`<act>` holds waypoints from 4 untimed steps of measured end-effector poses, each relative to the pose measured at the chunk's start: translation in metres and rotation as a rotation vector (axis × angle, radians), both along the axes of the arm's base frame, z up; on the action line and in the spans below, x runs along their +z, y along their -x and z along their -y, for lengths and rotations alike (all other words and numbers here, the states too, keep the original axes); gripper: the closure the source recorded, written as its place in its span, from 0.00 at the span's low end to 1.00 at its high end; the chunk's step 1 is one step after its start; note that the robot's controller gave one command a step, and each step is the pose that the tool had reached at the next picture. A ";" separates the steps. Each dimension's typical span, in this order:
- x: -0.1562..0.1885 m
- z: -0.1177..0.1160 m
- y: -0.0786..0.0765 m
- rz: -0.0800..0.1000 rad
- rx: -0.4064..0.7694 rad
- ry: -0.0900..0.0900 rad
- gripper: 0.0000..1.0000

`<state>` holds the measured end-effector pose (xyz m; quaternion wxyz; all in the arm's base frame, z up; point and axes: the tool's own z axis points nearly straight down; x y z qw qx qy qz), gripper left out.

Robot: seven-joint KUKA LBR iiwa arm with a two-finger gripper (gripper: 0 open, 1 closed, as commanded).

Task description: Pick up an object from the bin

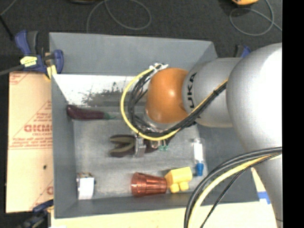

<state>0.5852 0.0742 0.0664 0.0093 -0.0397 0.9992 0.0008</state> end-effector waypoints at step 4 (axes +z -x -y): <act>0.036 0.001 0.003 -0.010 -0.002 0.001 1.00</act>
Offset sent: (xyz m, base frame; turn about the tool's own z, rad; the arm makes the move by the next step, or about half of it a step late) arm -0.0001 0.0000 0.0291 0.0000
